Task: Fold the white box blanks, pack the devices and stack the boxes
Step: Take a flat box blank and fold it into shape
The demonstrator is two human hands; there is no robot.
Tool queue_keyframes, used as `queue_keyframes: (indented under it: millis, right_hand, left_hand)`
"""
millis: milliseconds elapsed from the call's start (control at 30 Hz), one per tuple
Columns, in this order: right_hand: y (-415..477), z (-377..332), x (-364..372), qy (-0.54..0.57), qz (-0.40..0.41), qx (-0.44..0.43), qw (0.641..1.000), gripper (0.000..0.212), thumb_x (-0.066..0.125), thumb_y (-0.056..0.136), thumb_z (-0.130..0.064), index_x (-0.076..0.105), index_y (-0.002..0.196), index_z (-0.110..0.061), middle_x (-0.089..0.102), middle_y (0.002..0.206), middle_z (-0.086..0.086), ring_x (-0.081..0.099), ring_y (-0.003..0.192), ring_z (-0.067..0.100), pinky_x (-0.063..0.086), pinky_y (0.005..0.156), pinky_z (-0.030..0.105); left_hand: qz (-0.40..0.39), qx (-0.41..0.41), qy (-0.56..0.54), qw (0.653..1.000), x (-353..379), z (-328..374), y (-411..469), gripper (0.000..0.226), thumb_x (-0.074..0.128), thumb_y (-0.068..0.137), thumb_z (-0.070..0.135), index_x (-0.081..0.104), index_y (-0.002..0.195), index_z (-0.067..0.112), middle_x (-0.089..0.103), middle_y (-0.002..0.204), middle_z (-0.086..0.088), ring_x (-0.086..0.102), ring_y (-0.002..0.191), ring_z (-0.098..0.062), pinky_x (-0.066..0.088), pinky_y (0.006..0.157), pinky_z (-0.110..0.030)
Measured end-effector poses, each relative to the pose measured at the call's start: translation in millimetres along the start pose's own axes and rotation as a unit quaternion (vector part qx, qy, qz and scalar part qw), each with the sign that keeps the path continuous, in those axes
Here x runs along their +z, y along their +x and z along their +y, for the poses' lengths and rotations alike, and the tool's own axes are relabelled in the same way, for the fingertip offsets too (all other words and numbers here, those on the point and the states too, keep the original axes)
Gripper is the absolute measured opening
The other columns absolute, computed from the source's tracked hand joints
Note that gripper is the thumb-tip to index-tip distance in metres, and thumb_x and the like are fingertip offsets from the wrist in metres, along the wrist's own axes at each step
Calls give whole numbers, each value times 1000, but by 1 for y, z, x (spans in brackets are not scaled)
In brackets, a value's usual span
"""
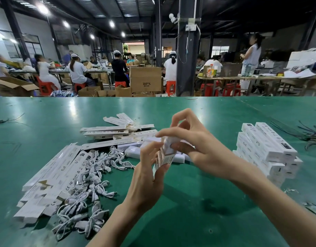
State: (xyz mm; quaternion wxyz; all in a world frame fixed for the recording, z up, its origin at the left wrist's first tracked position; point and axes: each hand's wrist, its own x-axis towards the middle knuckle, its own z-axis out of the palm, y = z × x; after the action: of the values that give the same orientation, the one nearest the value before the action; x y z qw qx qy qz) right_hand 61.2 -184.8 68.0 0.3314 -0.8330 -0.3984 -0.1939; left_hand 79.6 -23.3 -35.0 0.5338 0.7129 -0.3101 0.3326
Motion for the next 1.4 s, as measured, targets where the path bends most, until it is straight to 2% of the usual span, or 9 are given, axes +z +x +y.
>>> queue_keyframes:
  millis: [200, 400, 600, 733, 833, 933, 1067, 1200, 1400]
  right_hand:
    - [-2, 5, 17, -74, 65, -53, 994, 10, 67, 87, -8, 62, 96, -6, 57, 105, 2, 55, 96, 20, 47, 83, 39]
    - [-6, 11, 23, -178, 39, -36, 983, 16, 69, 82, -24, 67, 97, -16, 47, 122, 7, 49, 106, 20, 43, 89, 44]
    - [-5, 17, 25, -45, 1, -4, 999, 18, 71, 82, -7, 61, 97, -10, 51, 110, 2, 55, 95, 17, 48, 83, 40]
    - [-2, 19, 25, -24, 48, -14, 998, 18, 73, 83, -6, 55, 85, -9, 56, 87, -4, 56, 76, 18, 53, 74, 36]
    - [-2, 20, 26, -36, 49, -32, 998, 19, 74, 83, -11, 56, 85, -8, 54, 83, -8, 54, 73, 15, 51, 70, 35]
    - [-4, 20, 27, -43, 43, -39, 997, 23, 76, 82, -16, 55, 88, -10, 56, 85, -7, 50, 74, 12, 48, 69, 37]
    - [-5, 21, 32, -39, 47, -37, 997, 27, 79, 79, -20, 55, 87, -12, 59, 85, -5, 48, 73, 12, 48, 68, 40]
    - [-6, 22, 32, -30, 48, -44, 997, 28, 80, 78, -21, 55, 87, -11, 59, 84, -6, 49, 74, 13, 49, 68, 41]
    - [-6, 22, 34, -22, 34, -46, 998, 24, 78, 80, -19, 59, 89, -8, 61, 87, -6, 54, 77, 15, 49, 69, 40]
  left_hand:
    - [11, 6, -42, 999, -1, 1, 4, 63, 55, 89, -1, 32, 127, 43, 58, 123, 12, 65, 107, -15, 52, 90, -30]
    - [11, 12, -56, 998, -2, 2, 4, 58, 55, 92, 2, 32, 127, 43, 58, 125, 12, 64, 109, -18, 52, 92, -37]
    - [-28, 35, -47, 998, -1, -2, 6, 48, 54, 93, 1, 28, 129, 19, 50, 125, 28, 63, 108, -9, 51, 92, -26]
    - [-37, 2, -27, 999, -15, -8, 8, 52, 44, 98, 28, 17, 141, 20, 53, 125, 22, 61, 110, -7, 47, 90, -16]
    - [68, -77, -6, 995, -33, -23, 17, 44, 38, 93, 16, 31, 135, 27, 60, 113, 5, 63, 97, -6, 50, 78, -15]
    - [66, -211, 200, 955, -61, -52, 25, 41, 41, 90, 3, 48, 125, 22, 61, 116, -5, 56, 98, -14, 50, 82, -31]
    - [-192, -336, 491, 781, -81, -81, 11, 34, 48, 97, 27, 52, 131, 31, 49, 135, -7, 34, 127, -27, 28, 107, -39]
    - [-183, -302, 518, 779, -80, -81, 10, 23, 54, 94, 47, 63, 111, 34, 58, 120, -1, 43, 118, -22, 34, 98, -34]
    - [-160, -270, 500, 807, -75, -75, 12, 22, 60, 92, 44, 65, 90, 22, 62, 95, -1, 54, 89, -18, 42, 76, -30]
